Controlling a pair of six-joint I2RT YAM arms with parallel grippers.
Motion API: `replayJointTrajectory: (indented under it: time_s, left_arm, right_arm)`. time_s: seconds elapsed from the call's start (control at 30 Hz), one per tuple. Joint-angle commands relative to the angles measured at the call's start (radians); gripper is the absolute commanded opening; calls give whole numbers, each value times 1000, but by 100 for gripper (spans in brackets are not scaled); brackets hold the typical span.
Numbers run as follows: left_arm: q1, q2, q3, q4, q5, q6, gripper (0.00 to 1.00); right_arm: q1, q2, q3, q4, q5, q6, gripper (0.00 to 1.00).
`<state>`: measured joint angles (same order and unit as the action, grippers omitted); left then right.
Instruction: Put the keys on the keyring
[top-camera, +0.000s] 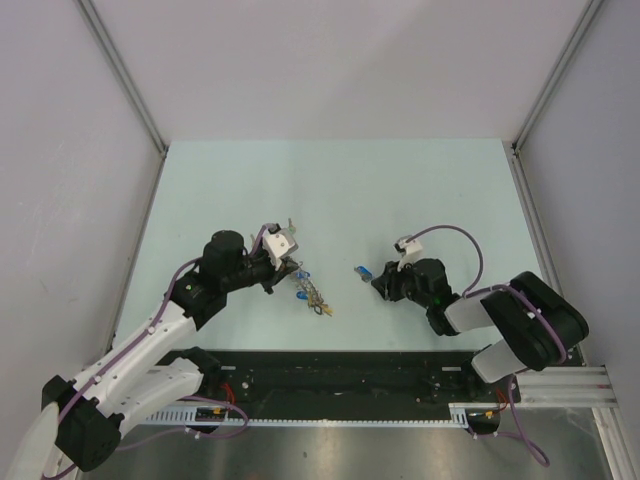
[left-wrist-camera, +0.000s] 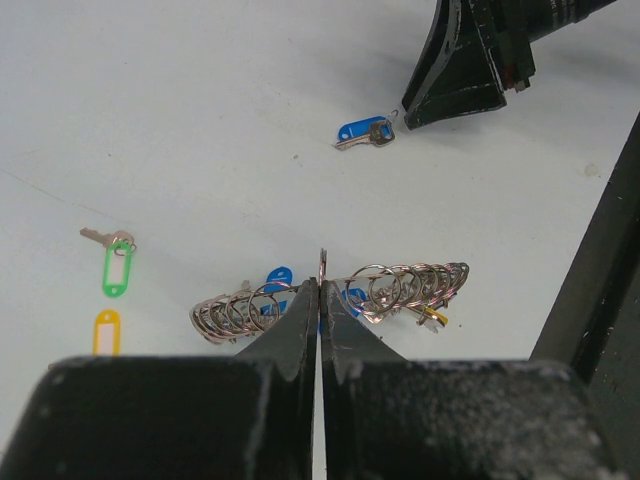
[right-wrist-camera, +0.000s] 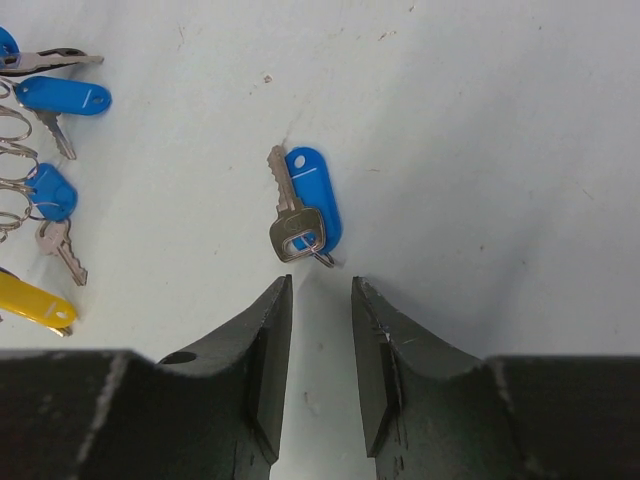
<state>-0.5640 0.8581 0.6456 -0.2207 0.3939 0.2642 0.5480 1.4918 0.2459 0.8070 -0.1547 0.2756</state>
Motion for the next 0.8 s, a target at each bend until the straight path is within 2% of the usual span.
replayJointTrajectory:
  time_s: [0.0,0.43,0.77]
  left_arm:
    - [6,-11,39,49,13,21,0]
    - [6,-5,39,47,13,23,0]
    - [6,-7,39,46,16,23,0]
  right_arm:
    - [3,42,-16,67,21,-52,35]
    - [10,145,-7,141,7,-98,35]
    - [18,150,0,113,-20,-110,31]
